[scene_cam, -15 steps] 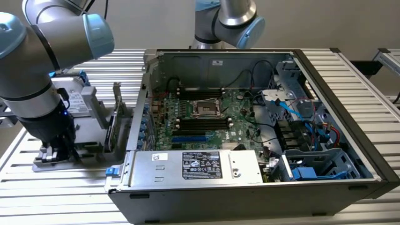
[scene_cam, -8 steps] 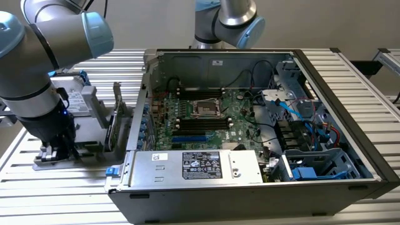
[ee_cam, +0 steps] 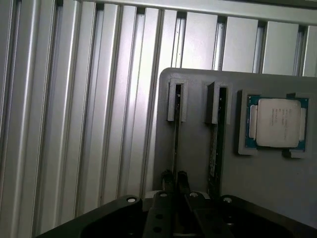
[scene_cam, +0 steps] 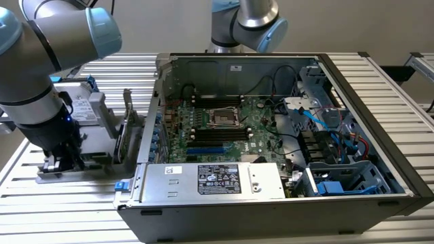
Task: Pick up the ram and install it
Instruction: 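Pick up the ram and move it above insertion slot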
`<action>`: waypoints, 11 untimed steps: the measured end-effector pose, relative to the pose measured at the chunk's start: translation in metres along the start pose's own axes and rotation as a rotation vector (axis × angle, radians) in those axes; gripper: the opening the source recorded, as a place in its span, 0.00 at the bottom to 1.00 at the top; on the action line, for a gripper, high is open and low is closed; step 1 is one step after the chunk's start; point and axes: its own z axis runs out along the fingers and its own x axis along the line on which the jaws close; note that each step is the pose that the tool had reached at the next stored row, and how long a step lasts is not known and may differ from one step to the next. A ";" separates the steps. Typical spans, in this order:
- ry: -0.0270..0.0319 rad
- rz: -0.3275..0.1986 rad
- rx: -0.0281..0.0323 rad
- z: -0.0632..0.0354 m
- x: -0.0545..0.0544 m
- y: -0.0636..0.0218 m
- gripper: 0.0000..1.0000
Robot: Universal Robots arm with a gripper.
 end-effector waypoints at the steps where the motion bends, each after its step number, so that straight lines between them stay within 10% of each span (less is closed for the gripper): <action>1: -0.0015 0.000 0.0000 -0.0009 0.000 0.0000 0.13; 11: -0.0130 0.002 0.0003 -0.0155 0.000 0.0009 0.13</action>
